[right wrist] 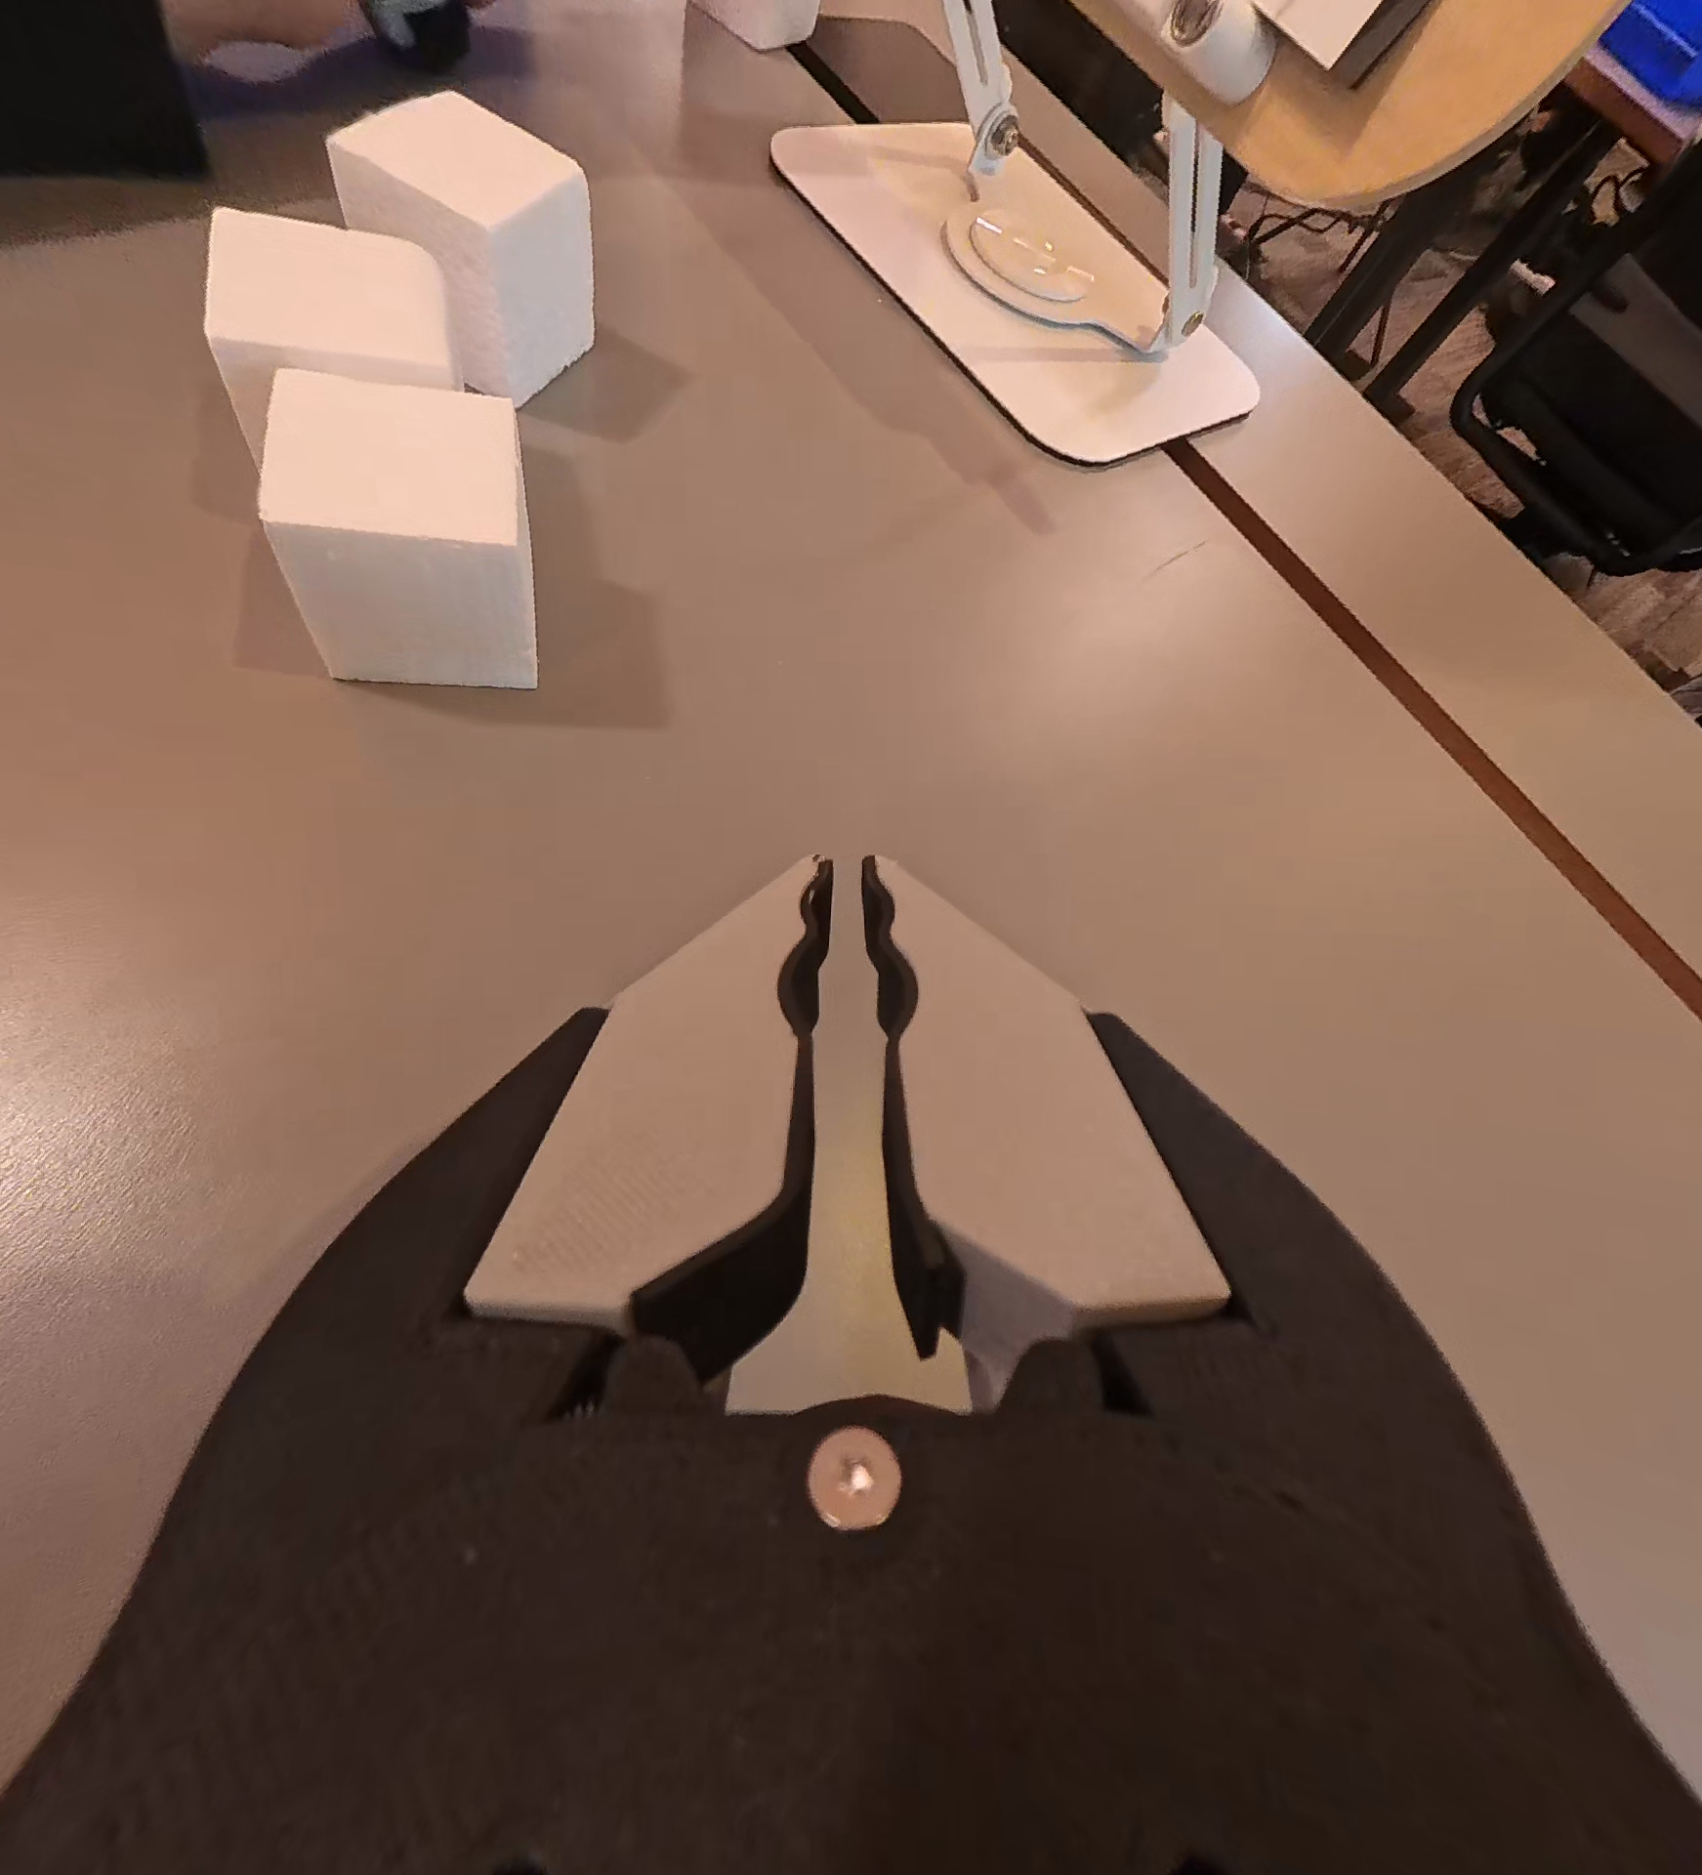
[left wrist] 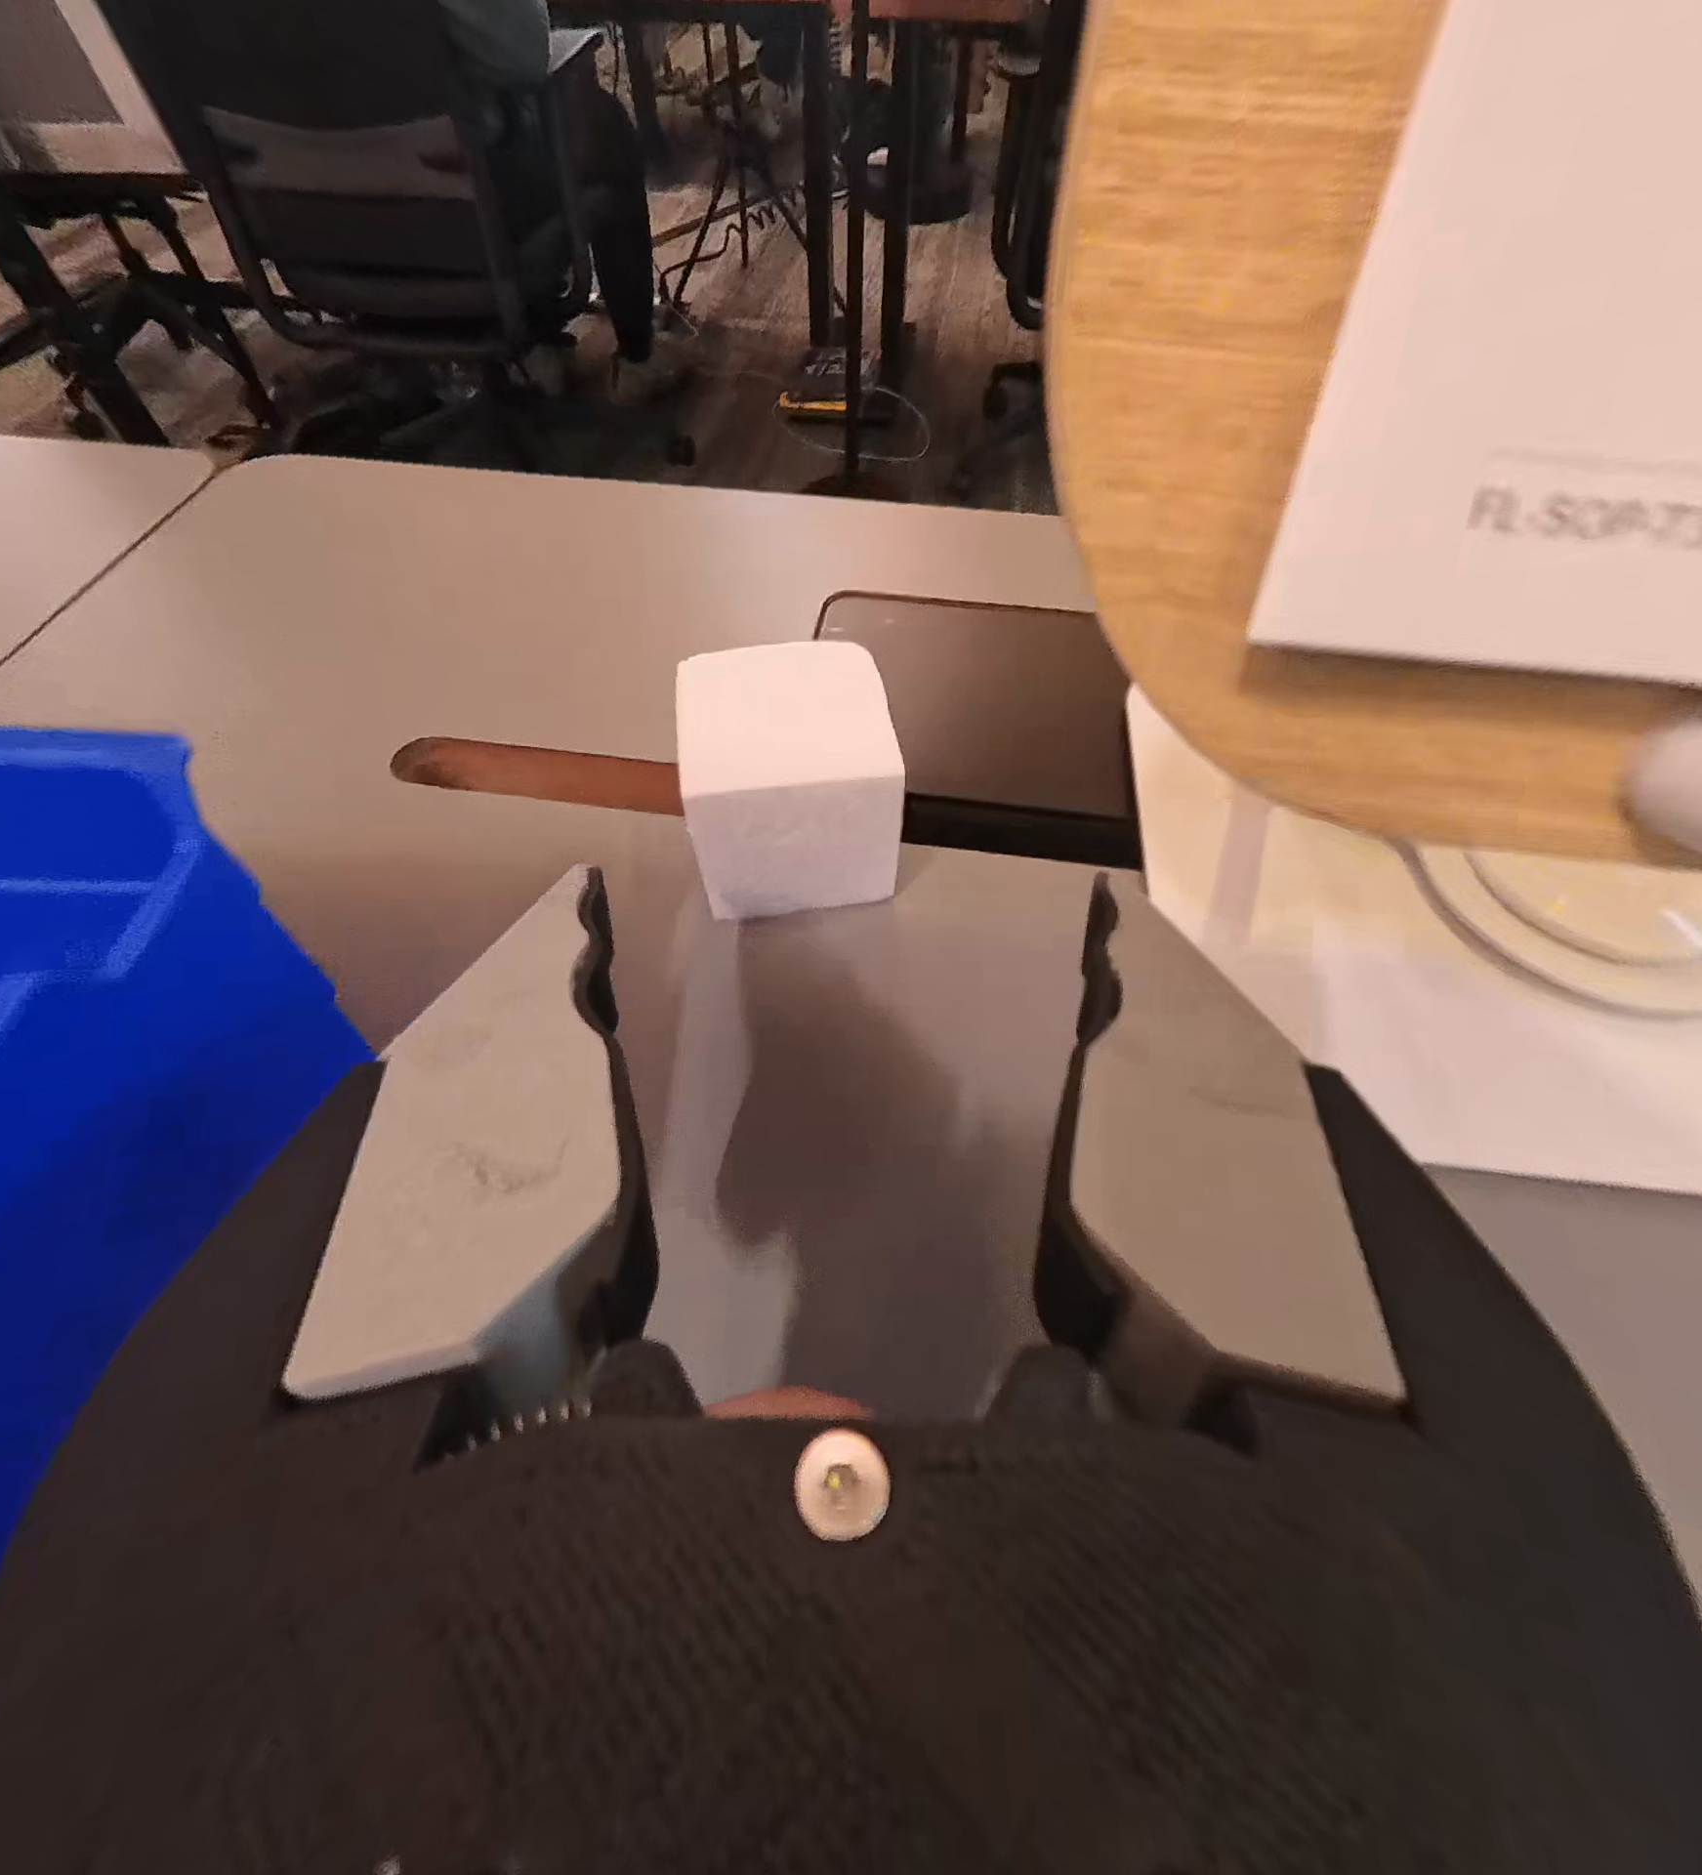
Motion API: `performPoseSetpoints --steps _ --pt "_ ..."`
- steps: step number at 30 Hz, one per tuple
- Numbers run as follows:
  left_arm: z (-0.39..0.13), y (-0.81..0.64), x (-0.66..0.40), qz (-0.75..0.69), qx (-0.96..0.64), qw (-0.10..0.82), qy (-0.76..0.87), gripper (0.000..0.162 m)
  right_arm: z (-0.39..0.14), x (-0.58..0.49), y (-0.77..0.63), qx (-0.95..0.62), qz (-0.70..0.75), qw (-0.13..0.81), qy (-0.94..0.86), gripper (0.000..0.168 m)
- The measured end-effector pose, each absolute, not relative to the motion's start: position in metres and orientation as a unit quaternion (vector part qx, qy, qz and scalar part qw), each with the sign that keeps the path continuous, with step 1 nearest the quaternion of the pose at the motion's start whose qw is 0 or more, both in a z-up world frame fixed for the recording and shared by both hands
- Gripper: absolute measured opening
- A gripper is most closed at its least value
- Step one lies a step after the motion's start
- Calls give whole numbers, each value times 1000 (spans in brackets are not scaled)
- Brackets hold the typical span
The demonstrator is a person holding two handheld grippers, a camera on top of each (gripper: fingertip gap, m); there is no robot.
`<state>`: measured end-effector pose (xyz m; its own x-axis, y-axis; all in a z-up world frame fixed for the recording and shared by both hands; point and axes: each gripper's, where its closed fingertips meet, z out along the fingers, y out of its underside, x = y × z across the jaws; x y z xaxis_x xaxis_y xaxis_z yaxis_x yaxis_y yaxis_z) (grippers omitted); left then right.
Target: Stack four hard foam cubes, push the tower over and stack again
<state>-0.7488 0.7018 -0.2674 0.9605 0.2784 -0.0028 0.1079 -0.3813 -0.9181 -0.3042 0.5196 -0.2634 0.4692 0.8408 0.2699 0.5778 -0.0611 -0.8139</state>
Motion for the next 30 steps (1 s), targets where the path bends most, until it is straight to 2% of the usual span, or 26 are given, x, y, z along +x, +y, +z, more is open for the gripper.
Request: performPoseSetpoints --steps 9,10,11,12,30 --pt "-286 737 -771 102 -855 488 -143 84 -261 -304 518 -712 145 473 -498 3" --pt "-292 739 -772 99 -864 472 -147 80 -261 -305 517 -712 144 473 -500 3" --pt "-298 740 -772 89 -873 455 -149 63 -261 -305 517 -710 141 474 -501 3" --pt "-302 741 -770 74 -879 448 -148 54 -261 -305 517 -709 138 475 -502 3" --pt "-287 632 -715 11 -863 491 -121 54 -256 -311 510 -700 152 490 -497 2"
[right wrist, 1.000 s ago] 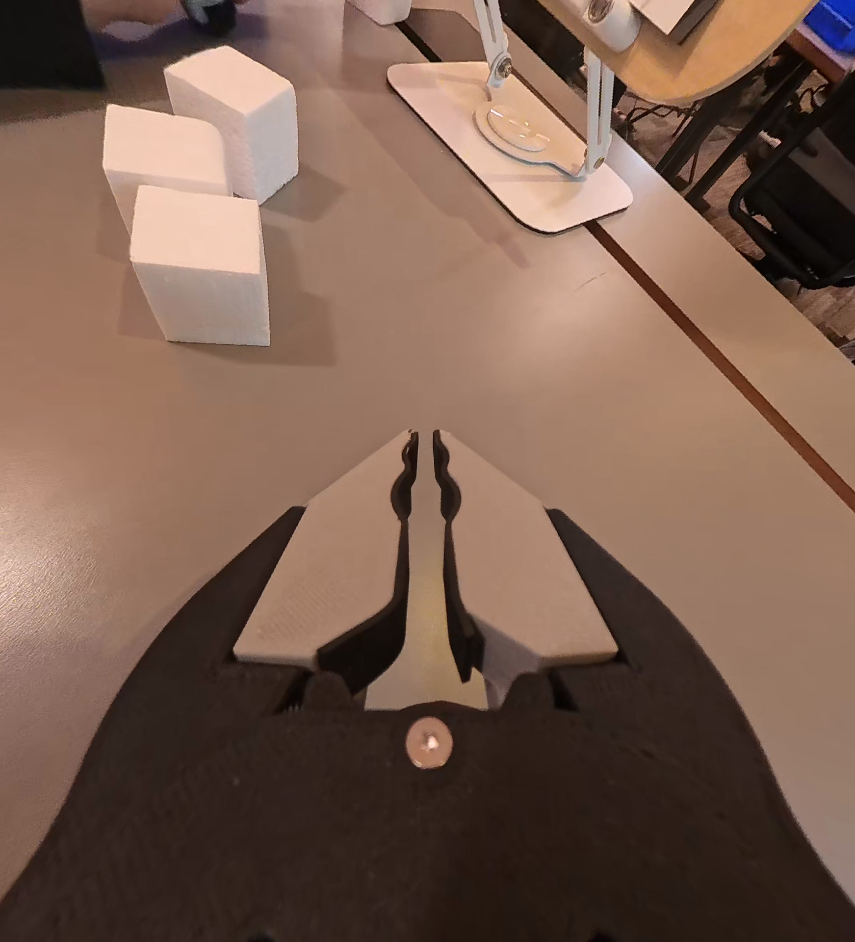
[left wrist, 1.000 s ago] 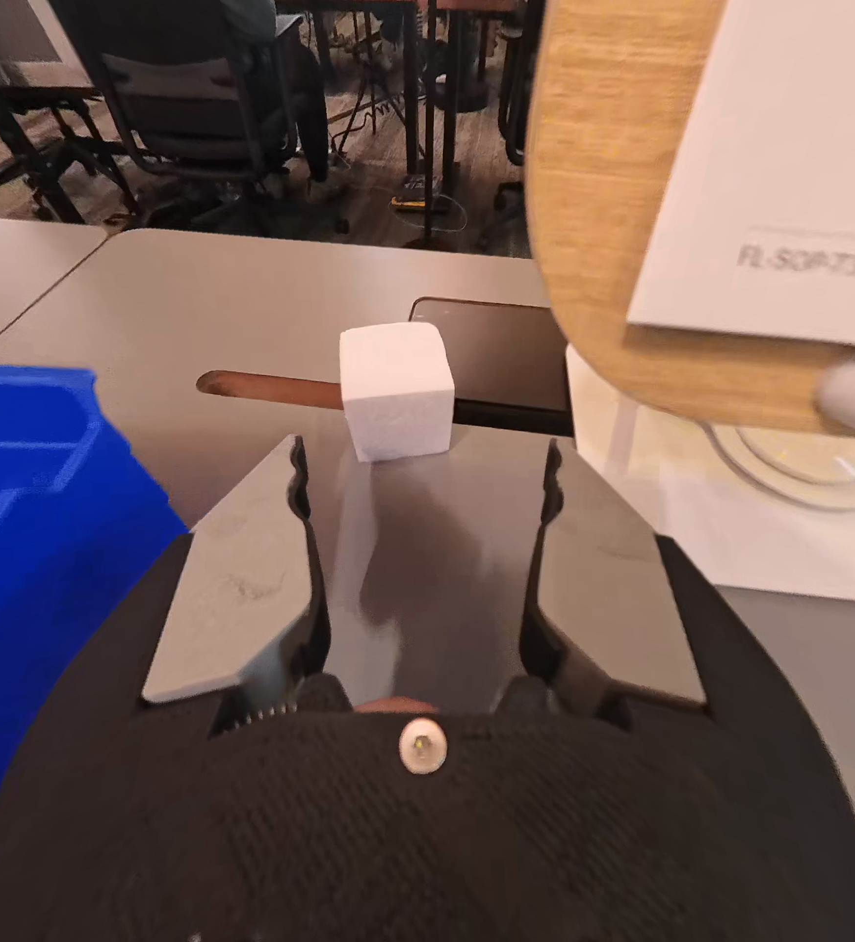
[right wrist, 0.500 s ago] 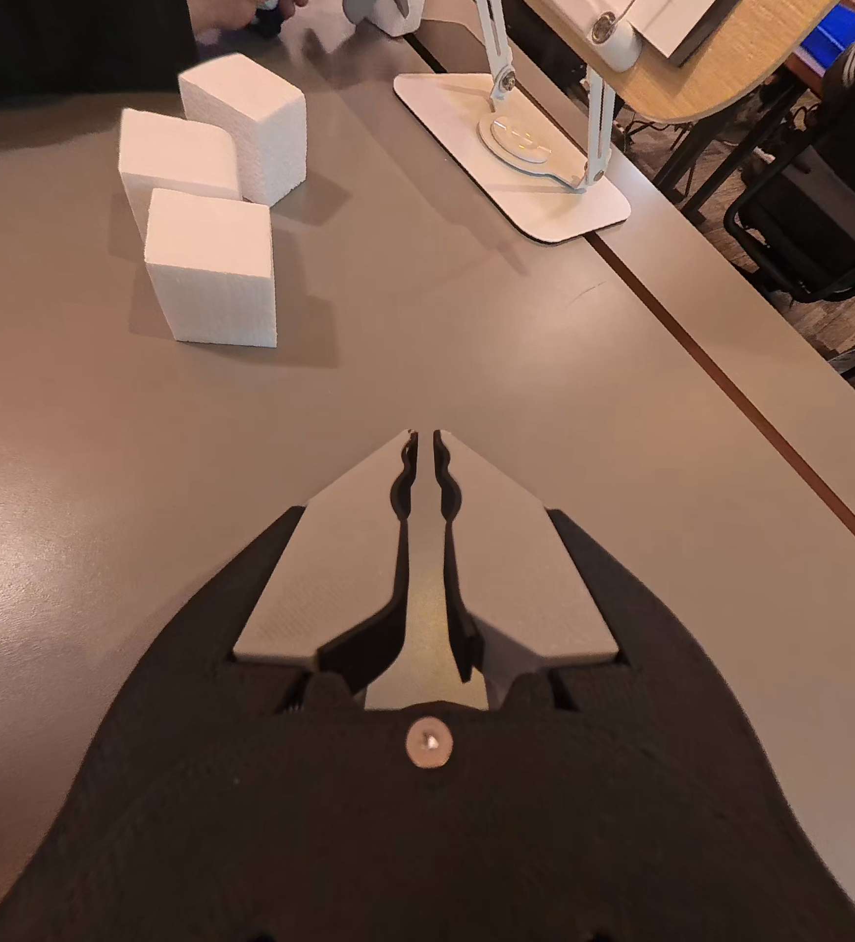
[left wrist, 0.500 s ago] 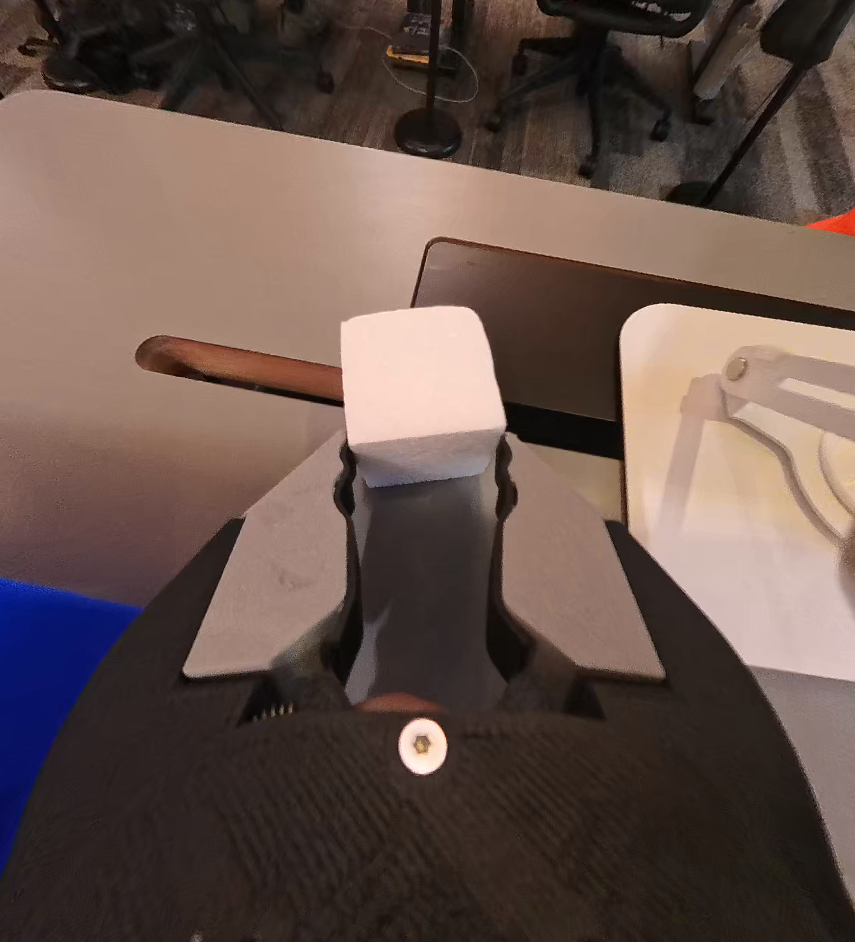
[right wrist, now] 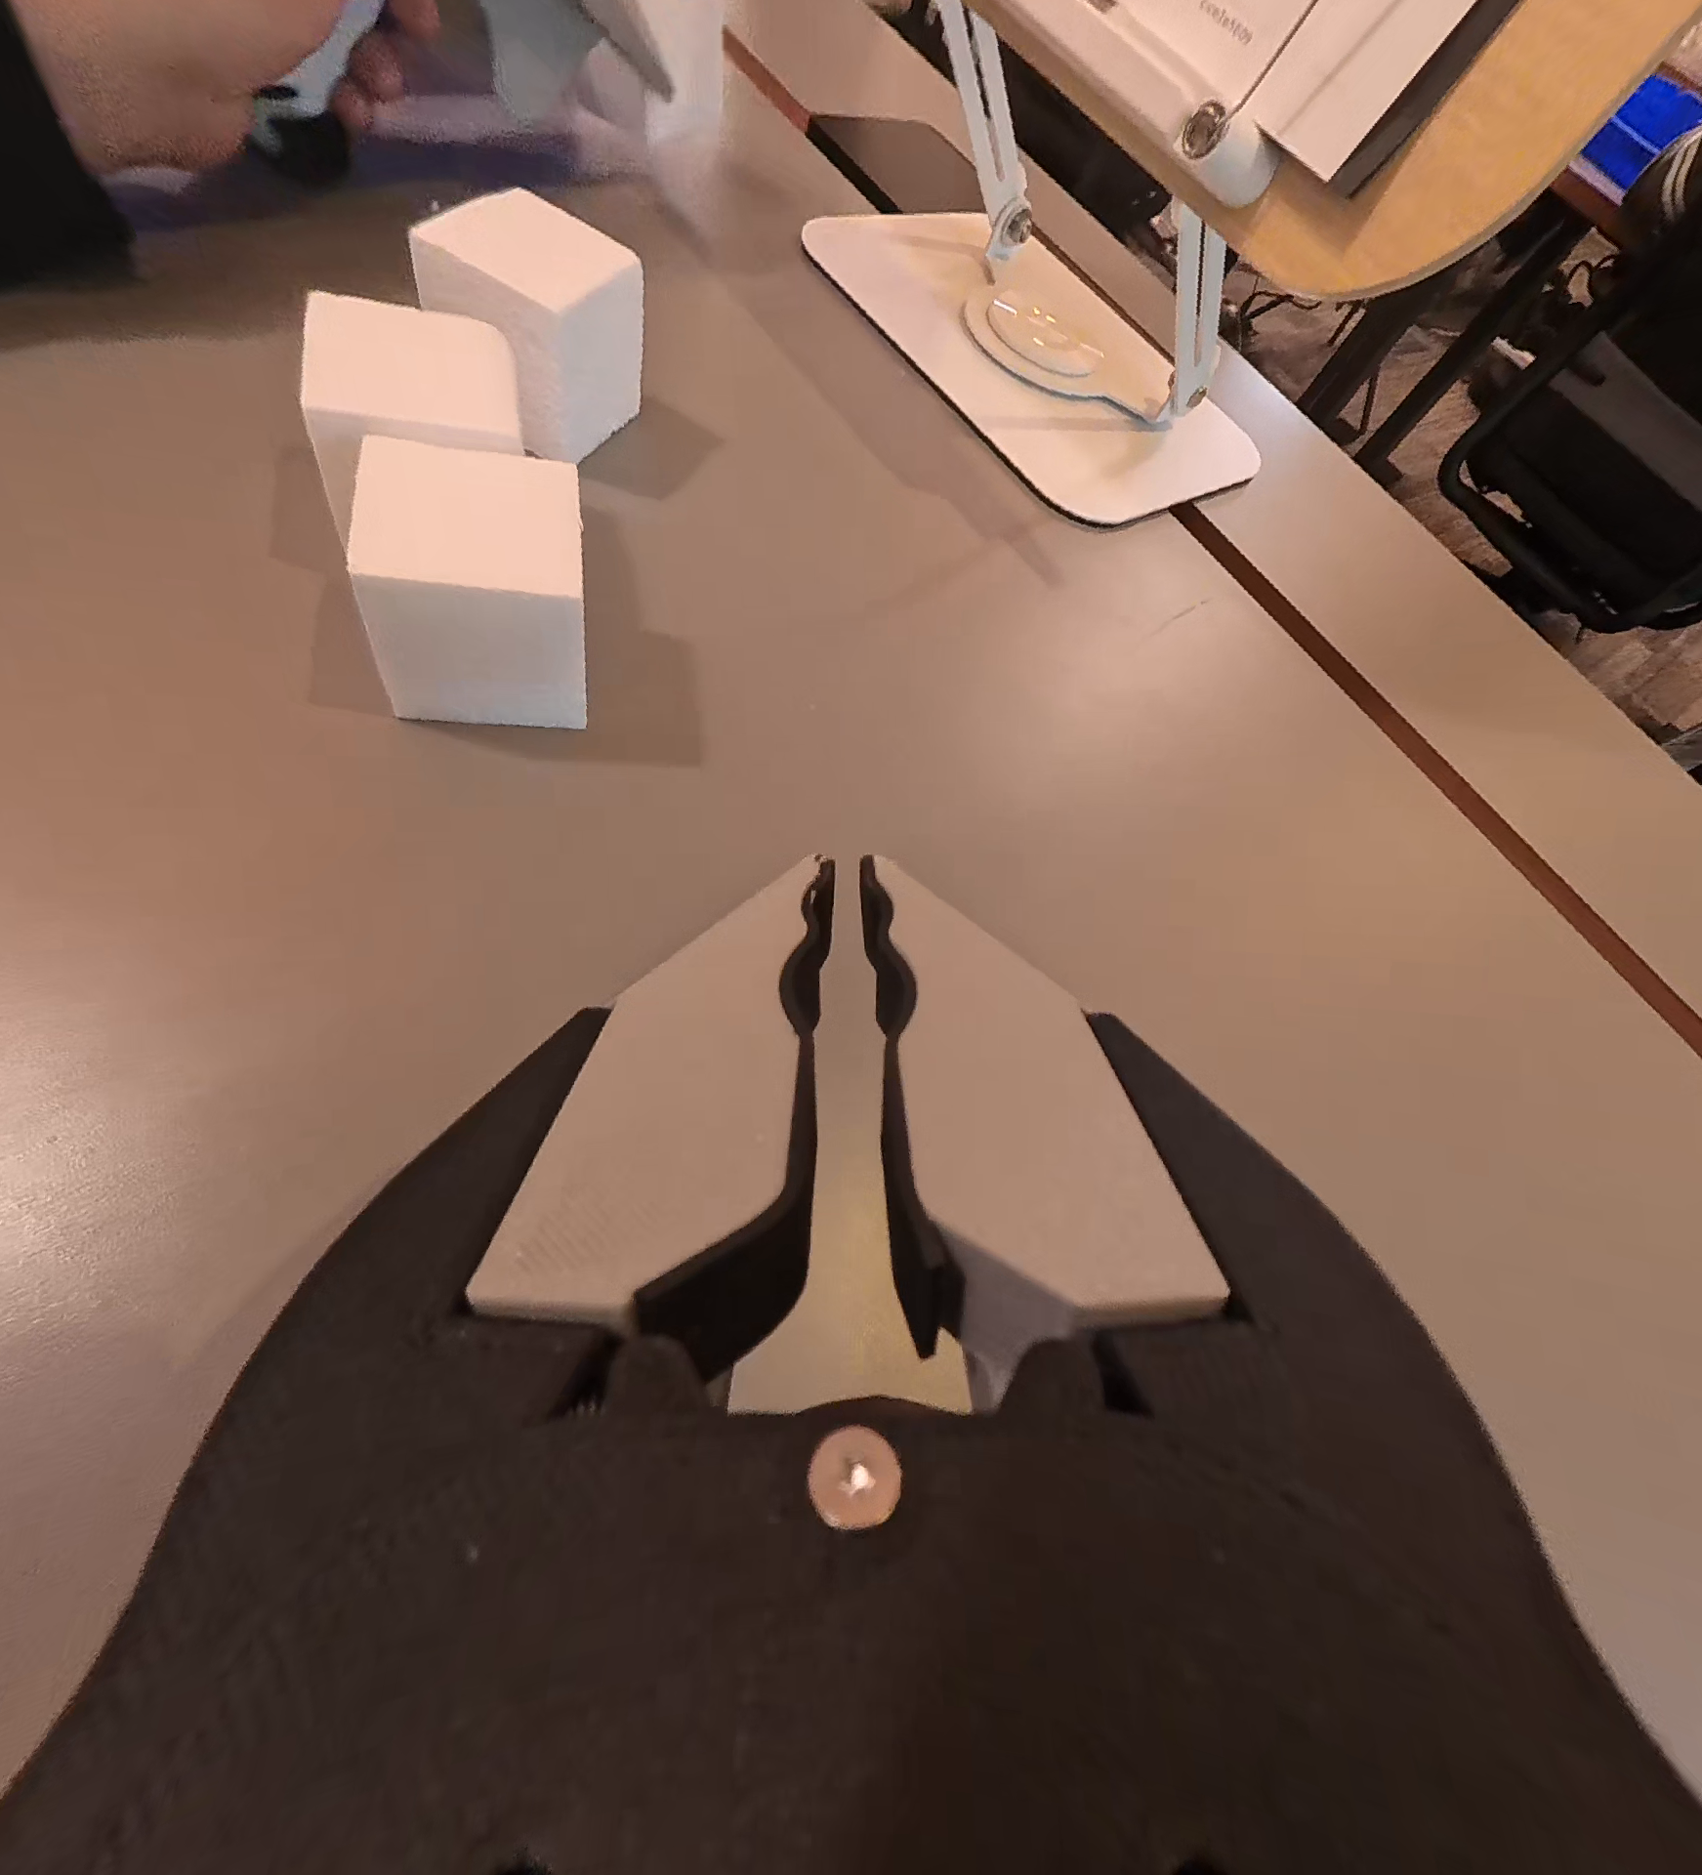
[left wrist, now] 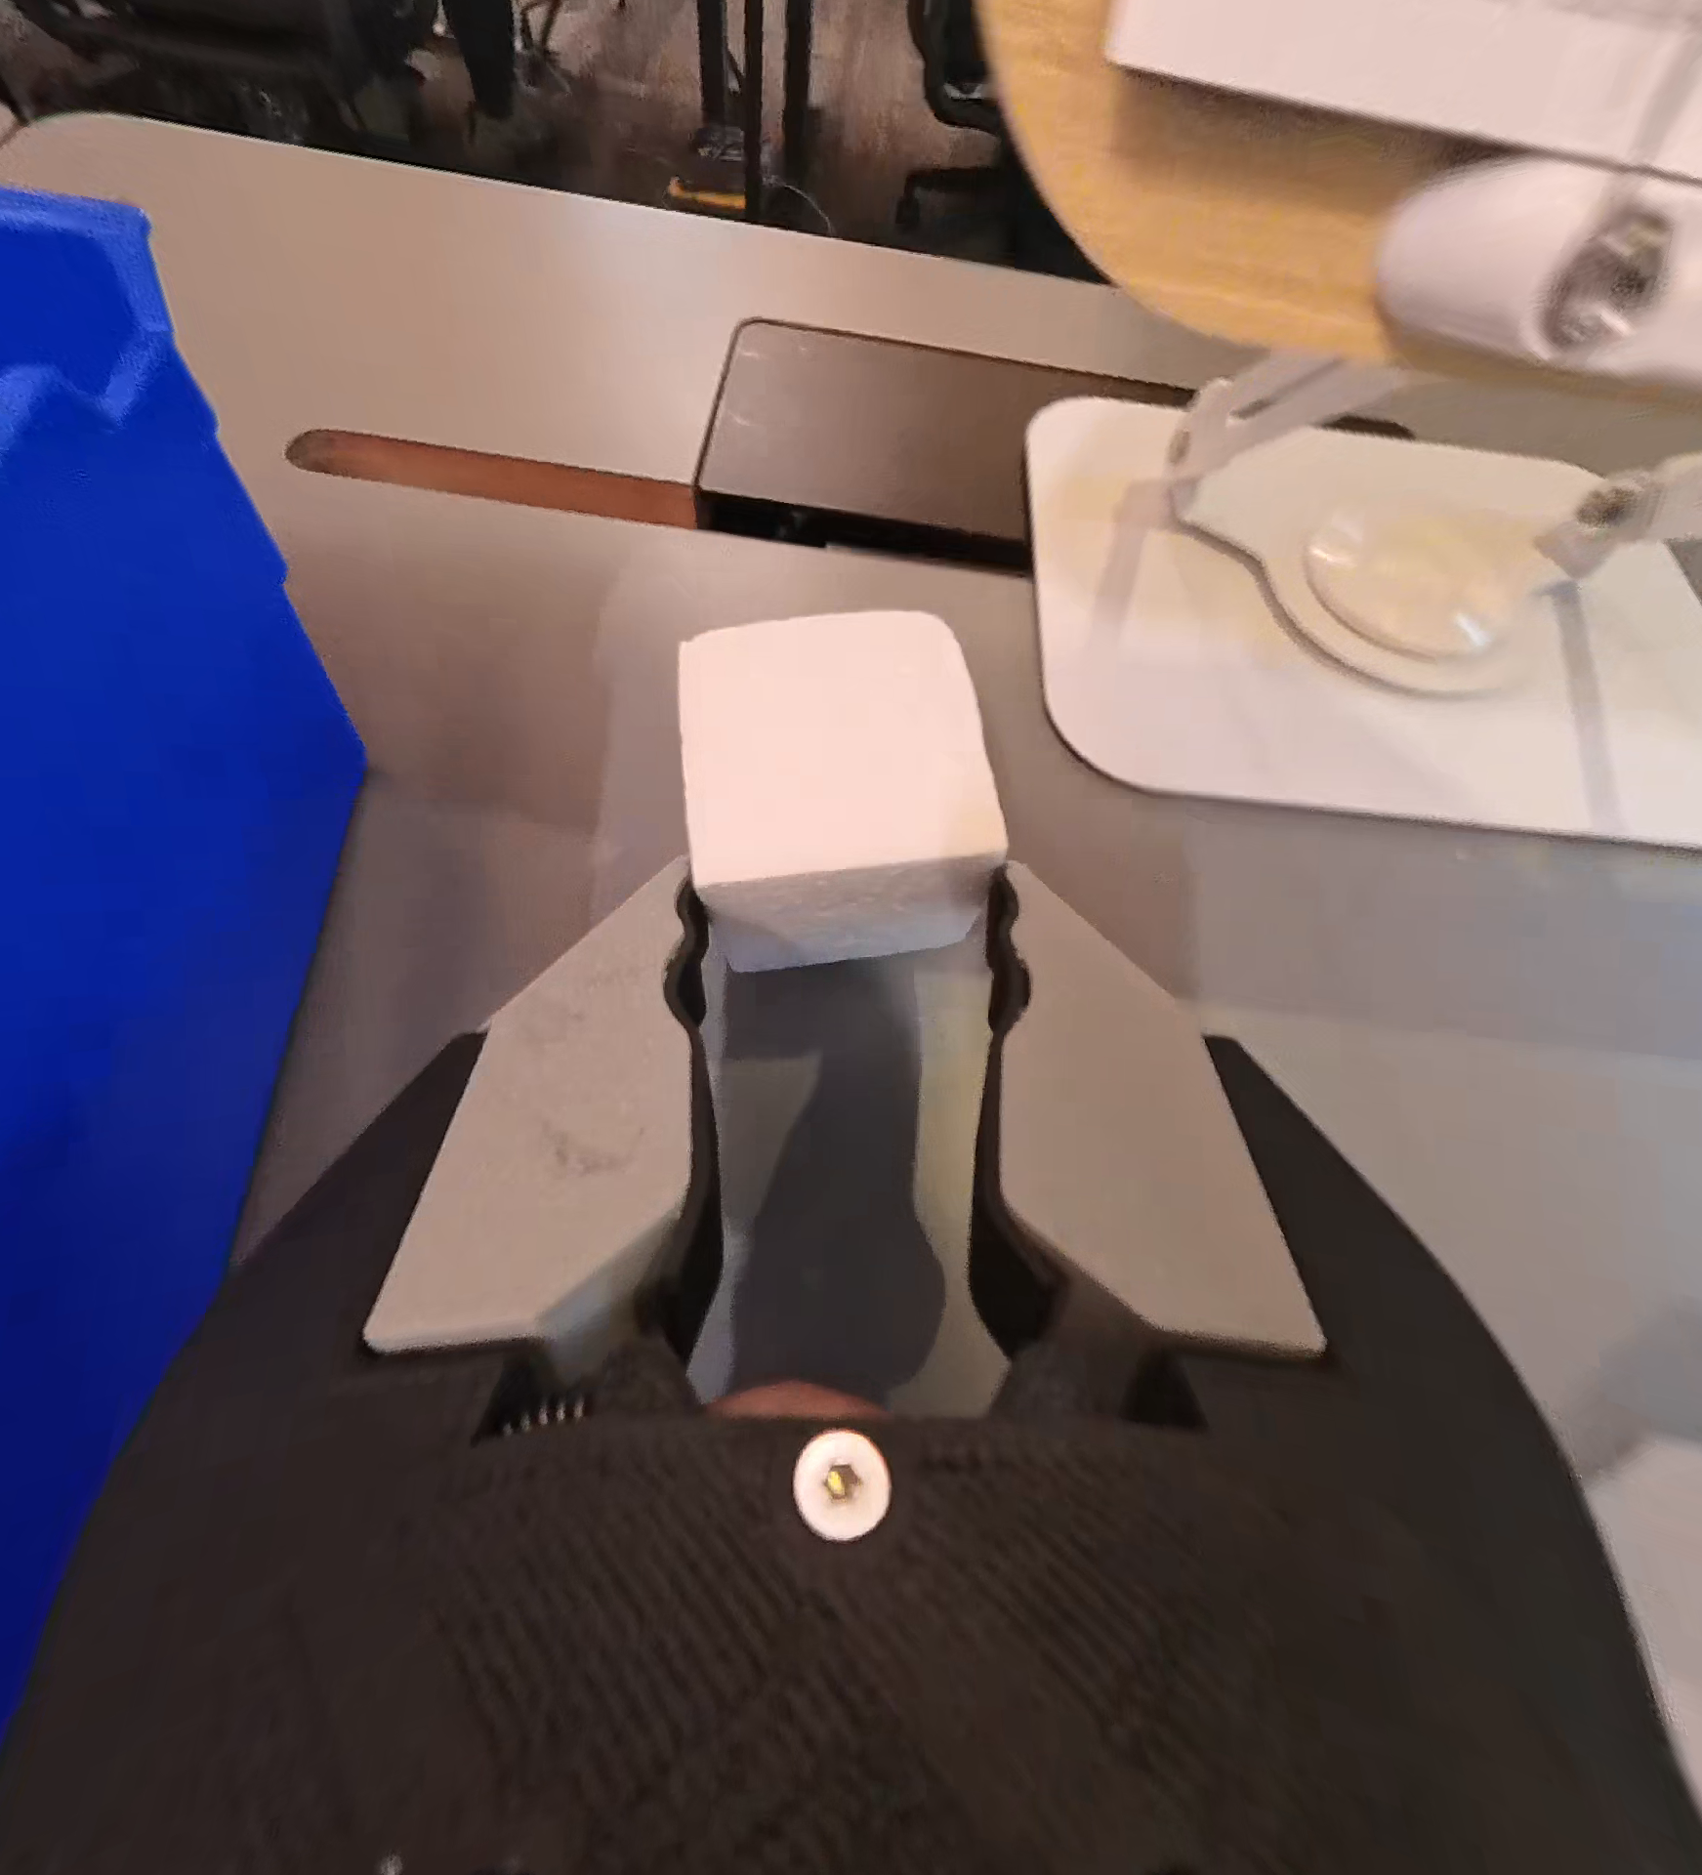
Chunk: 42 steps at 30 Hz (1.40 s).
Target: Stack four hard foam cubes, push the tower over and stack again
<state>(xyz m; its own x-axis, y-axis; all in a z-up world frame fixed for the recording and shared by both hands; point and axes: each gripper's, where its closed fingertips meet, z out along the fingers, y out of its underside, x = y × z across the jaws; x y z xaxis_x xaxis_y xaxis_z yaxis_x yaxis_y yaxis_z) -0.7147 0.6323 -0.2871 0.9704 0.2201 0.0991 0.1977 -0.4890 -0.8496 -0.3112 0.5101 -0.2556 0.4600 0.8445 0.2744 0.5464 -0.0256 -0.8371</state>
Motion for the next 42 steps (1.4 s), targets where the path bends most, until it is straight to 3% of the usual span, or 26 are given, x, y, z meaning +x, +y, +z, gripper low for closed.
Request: performPoseSetpoints --steps 20,23,42 --pt "-299 525 -580 -109 -883 447 88 54 -277 -280 540 -746 90 511 -417 5" --pt "-300 522 -571 -102 -884 446 100 54 -272 -274 548 -749 71 532 -388 20" --pt "-301 516 -540 -78 -877 444 168 54 -264 -258 564 -760 43 560 -327 21"
